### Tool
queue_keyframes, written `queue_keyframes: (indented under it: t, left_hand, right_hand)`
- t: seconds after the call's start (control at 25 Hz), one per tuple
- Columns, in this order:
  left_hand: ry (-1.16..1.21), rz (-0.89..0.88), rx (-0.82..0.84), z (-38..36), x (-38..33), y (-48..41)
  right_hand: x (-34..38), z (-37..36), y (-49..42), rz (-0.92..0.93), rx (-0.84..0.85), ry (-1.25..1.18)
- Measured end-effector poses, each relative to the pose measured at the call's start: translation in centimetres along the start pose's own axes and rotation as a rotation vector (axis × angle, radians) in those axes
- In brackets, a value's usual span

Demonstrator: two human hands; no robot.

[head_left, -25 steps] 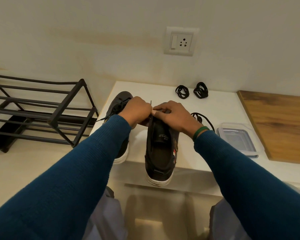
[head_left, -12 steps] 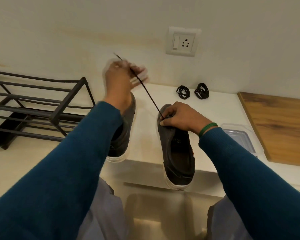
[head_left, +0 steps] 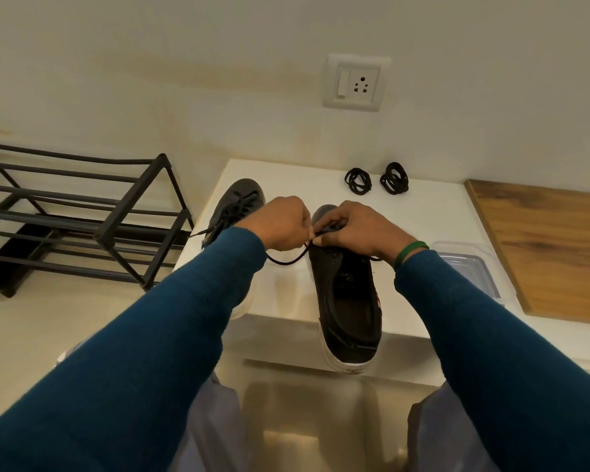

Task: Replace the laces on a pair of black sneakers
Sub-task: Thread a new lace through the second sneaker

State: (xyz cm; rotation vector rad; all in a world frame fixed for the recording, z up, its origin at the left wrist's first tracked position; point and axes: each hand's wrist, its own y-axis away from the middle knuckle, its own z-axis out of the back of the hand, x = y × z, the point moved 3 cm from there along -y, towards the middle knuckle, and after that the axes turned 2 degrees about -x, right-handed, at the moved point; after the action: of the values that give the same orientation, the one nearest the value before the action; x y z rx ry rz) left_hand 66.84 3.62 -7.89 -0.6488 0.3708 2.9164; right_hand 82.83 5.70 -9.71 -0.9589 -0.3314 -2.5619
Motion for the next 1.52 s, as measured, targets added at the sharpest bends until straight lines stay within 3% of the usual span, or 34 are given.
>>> queue_keyframes:
  t: [0.12,0.28,0.56,0.88,1.08,1.16,1.2,1.32,1.4,1.48,1.52]
  left_hand:
    - [0.103,0.018,0.078,0.3,0.3,0.1]
    - [-0.082,-0.001,0.058,-1.2,0.1,0.1]
    - [0.048,-0.018,0.083,-1.4,0.2,0.4]
    - [0.215,0.127,0.069,-1.2,0.1,0.1]
    - [0.033,0.003,-0.008,-0.5,0.3,0.5]
    - [0.214,-0.009,-0.035,0.4,0.2,0.5]
    - [0.44,-0.013,-0.128,1.6,0.1,0.5]
    - [1.433,-0.059,-0.688,6.8,1.9,1.9]
    - [1.864,-0.052,-0.858,8.3,3.5,2.6]
    - [1.839,0.054,-0.831,7.9,3.4,2.7]
    - [1.575,0.123,-0.783,7.5,2.8,2.4]
  right_hand:
    - [0.0,0.1,0.1,-0.007,-0.006,0.024]
    - [0.1,0.2,0.0,-0.008,0.026,0.113]
    - [0.1,0.2,0.1,-0.003,0.015,0.082]
    - [-0.3,0.2,-0.2,-0.01,0.017,0.099]
    - [-0.3,0.2,-0.1,-0.006,0.015,0.074]
    - [-0.2,0.3,0.0,-0.005,0.005,0.096]
    - [-0.2,0.3,0.0,-0.012,0.003,0.1]
    - [-0.2,0.2,0.1,-0.032,-0.005,0.05]
    - [-0.1,0.1,0.1,-0.043,-0.006,0.045]
    - [0.0,0.1,0.0,-0.032,0.008,0.1]
    - [0.1,0.2,0.0,-0.03,0.012,0.105]
